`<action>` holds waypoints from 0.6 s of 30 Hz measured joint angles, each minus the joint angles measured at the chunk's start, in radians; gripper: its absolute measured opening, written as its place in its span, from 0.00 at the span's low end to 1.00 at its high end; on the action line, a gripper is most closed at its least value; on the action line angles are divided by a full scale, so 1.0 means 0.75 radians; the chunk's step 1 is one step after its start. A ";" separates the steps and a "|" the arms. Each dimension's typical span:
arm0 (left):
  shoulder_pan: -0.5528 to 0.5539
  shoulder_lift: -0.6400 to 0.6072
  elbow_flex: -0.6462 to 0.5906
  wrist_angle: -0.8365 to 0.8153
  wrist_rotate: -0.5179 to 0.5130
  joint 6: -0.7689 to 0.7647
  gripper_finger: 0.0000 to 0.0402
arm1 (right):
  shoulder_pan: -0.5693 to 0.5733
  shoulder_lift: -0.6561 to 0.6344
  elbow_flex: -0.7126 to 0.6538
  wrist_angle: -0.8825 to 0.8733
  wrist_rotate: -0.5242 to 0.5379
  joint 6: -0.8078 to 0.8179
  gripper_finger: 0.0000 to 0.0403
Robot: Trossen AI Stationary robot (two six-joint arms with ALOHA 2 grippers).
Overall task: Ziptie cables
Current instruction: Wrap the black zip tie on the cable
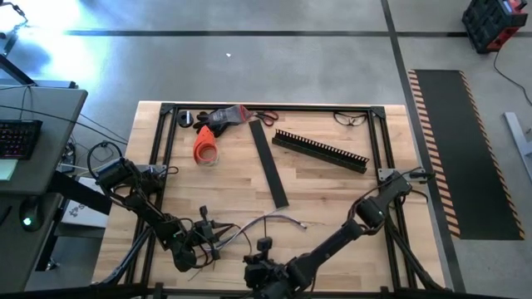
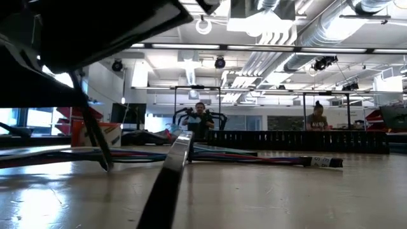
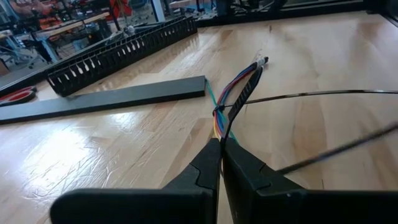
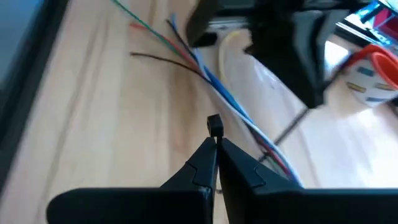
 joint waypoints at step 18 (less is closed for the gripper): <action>0.024 0.000 0.060 -0.011 0.013 0.118 0.00 | -0.170 -0.177 -0.302 0.445 -0.408 -0.288 0.00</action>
